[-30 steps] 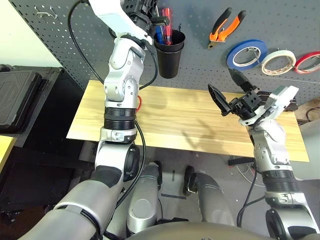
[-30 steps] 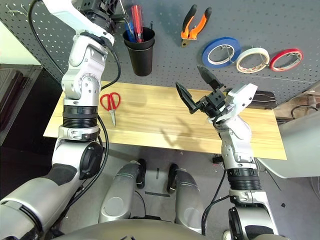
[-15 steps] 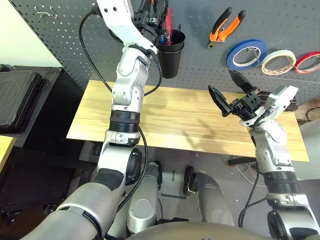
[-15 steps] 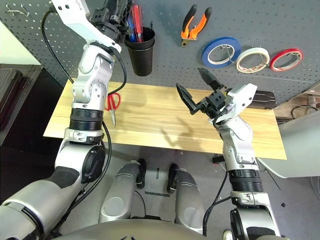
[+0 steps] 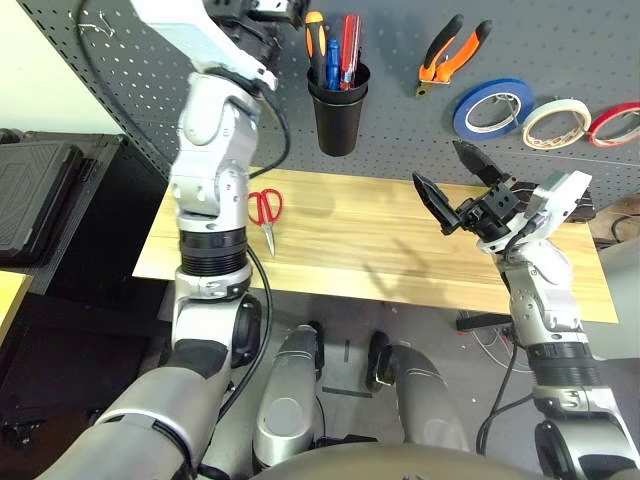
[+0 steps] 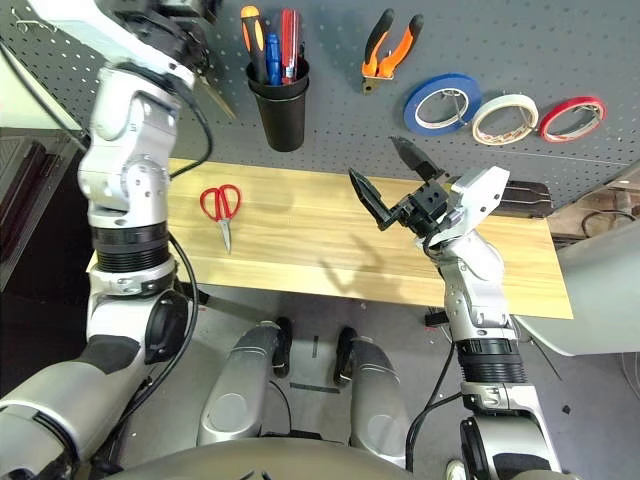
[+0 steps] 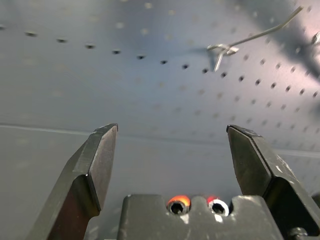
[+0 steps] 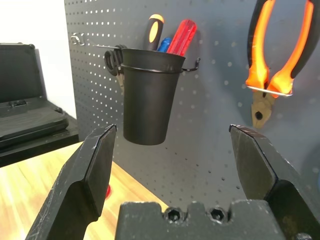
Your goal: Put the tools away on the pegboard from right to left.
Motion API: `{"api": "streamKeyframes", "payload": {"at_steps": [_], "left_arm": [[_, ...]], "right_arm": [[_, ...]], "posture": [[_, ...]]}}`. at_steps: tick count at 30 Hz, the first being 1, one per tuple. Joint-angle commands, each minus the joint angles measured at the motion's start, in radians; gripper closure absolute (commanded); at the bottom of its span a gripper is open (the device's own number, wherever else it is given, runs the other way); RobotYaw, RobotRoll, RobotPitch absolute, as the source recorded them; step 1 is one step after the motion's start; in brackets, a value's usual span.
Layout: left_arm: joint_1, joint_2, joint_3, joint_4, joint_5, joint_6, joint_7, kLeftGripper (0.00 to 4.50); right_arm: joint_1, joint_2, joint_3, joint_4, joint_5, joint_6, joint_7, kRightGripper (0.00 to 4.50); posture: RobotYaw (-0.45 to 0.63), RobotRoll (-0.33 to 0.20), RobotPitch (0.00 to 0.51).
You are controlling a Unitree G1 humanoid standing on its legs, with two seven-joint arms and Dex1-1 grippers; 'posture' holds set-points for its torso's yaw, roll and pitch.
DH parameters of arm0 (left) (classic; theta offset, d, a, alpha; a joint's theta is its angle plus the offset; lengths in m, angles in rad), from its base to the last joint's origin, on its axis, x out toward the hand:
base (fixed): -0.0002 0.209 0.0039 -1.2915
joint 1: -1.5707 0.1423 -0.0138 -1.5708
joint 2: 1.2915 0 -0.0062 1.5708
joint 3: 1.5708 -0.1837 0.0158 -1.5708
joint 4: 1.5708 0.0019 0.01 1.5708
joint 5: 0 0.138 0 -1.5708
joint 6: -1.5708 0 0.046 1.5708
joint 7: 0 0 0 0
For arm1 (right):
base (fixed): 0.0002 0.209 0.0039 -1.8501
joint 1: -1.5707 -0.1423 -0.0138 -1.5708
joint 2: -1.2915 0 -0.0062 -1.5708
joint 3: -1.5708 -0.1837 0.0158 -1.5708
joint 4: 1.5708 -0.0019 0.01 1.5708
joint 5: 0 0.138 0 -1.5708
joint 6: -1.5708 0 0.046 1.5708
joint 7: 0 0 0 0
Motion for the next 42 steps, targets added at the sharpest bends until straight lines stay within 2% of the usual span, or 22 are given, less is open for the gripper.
{"api": "streamKeyframes", "payload": {"at_steps": [1, 7, 11, 16, 23, 29, 35, 42], "left_arm": [[0.069, 0.034, 0.015, -0.121, -0.037, 0.118, 0.014, 0.04], [0.299, 0.087, 0.032, -0.261, -0.051, 0.256, 0.024, 0.04], [0.446, 0.115, 0.008, -0.247, 0.007, 0.290, 0.036, 0.04], [0.507, 0.121, -0.012, -0.184, 0.067, 0.300, 0.049, 0.04], [0.543, 0.103, -0.055, -0.086, 0.124, 0.290, 0.041, 0.04], [0.552, 0.118, -0.109, 0.053, 0.173, 0.312, 0.016, 0.04], [0.485, 0.096, -0.115, 0.214, 0.191, 0.283, 0.007, 0.04], [0.390, 0.080, -0.103, 0.421, 0.237, 0.206, 0.024, 0.04]], "right_arm": [[0.017, -0.007, 0.017, -0.011, -0.007, 0.018, 0.020, 0.00], [0.032, -0.021, 0.040, -0.004, -0.016, 0.039, 0.057, 0.00], [0.041, -0.054, 0.065, -0.010, -0.033, 0.115, 0.076, 0.00], [0.068, -0.105, 0.087, -0.040, -0.047, 0.193, 0.094, 0.00], [0.111, -0.168, 0.098, -0.093, -0.059, 0.292, 0.115, 0.00], [0.143, -0.222, 0.132, -0.145, -0.082, 0.376, 0.133, 0.00], [0.136, -0.247, 0.195, -0.143, -0.144, 0.435, 0.131, 0.00], [0.119, -0.217, 0.217, -0.138, -0.186, 0.444, 0.101, 0.00]], "posture": [[0.21, 0.000, 0.245], [0.25, 0.000, 0.256], [0.26, 0.000, 0.265], [0.26, 0.000, 0.277], [0.25, 0.000, 0.301], [0.22, 0.000, 0.335], [0.22, 0.000, 0.357], [0.21, 0.000, 0.376]]}}
